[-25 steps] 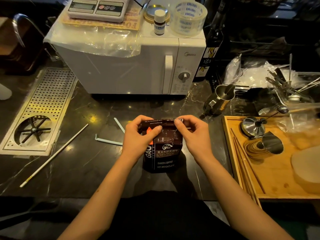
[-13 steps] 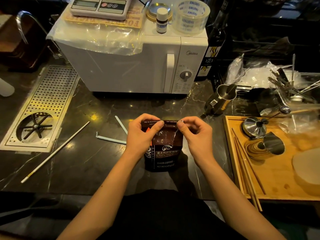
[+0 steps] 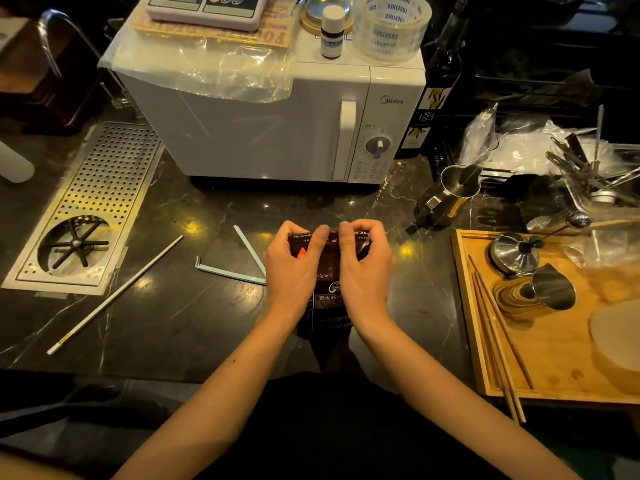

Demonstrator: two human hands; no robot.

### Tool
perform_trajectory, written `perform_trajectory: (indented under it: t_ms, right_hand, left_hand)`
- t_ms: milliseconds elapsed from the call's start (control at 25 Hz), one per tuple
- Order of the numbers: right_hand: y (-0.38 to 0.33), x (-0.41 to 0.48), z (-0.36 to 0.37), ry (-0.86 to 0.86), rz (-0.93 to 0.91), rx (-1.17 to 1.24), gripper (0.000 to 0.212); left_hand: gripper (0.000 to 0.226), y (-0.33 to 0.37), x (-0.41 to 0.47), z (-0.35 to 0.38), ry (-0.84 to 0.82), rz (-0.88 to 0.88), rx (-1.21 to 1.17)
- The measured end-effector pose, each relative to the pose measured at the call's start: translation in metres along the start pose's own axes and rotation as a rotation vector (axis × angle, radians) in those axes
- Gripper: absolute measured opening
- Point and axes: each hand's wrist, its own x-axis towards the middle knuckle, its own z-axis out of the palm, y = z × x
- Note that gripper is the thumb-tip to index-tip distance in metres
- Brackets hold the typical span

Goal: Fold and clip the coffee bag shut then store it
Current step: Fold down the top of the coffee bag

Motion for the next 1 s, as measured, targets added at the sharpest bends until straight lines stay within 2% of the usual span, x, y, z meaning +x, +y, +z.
perform_trajectory:
  t_ms: [200,440,720,1000]
  right_hand:
    - [0.004,0.010,0.015,0.129,0.010,-0.128,0.022]
    - [0.007,0.023,0.023,0.179,0.000,-0.314,0.027]
    - [0.010,0.026,0.024,0.175,-0.025,-0.288,0.019]
    - [0.012,0.026,0.026,0.184,-0.022,-0.213,0.022]
  left_hand:
    - [0.032,-0.004,0.010,0.007,0.066,0.024,0.076]
    - [0.029,-0.003,0.022,0.015,0.099,0.098,0.100]
    - [0.027,-0.015,0.025,0.014,0.097,0.060,0.117]
    - [0.025,-0.015,0.026,0.013,0.083,0.034,0.075]
